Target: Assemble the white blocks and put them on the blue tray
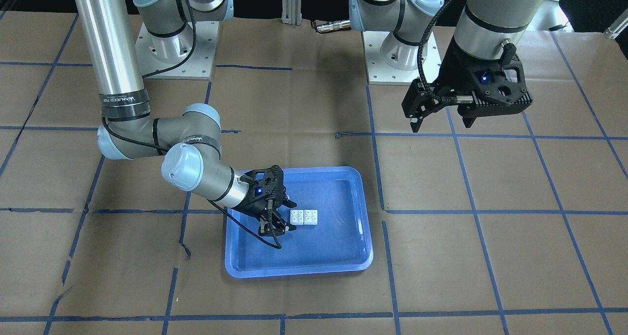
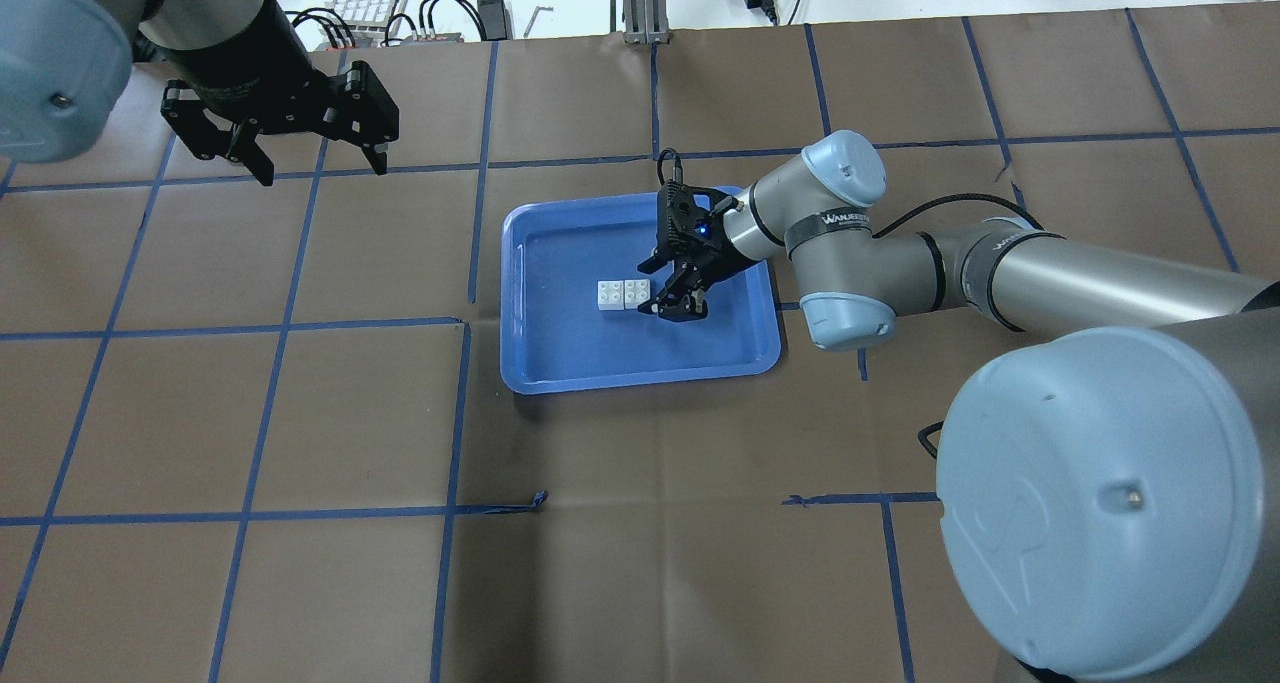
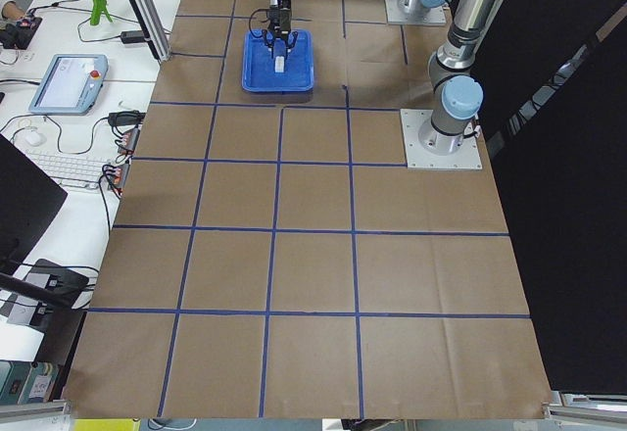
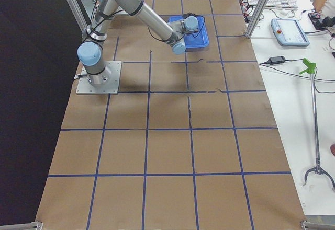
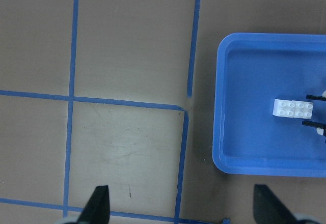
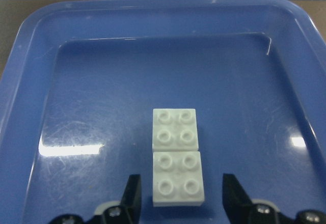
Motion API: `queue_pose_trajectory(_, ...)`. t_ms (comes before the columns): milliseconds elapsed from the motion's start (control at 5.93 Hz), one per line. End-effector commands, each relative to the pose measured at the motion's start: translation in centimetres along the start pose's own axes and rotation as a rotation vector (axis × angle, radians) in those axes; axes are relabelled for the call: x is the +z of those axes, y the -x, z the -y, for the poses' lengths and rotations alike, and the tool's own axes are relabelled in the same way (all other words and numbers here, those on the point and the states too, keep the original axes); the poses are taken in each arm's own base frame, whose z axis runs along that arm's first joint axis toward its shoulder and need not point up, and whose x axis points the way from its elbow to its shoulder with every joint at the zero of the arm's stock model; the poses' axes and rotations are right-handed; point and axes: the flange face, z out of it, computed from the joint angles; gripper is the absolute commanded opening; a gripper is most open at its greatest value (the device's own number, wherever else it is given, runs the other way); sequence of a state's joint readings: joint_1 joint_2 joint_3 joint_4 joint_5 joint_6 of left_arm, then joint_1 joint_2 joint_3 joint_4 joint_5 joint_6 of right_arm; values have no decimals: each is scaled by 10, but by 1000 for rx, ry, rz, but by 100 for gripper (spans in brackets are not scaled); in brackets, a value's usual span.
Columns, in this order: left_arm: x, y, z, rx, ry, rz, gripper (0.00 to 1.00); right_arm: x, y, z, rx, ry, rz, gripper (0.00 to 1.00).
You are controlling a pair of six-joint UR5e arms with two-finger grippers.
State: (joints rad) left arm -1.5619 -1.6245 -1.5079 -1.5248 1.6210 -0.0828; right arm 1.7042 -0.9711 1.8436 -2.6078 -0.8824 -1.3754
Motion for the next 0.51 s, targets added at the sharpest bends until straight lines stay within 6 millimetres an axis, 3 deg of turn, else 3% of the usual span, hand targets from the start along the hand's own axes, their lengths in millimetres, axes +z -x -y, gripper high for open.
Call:
queue_pose_trajectory(0,0,-1,0,1,0,-1,99,-20,-21,17,26,13,-51,100)
queue_pose_trajectory(337,1,-1,-1,1,3,-1,99,-67,-39,39,166,143,-106,100)
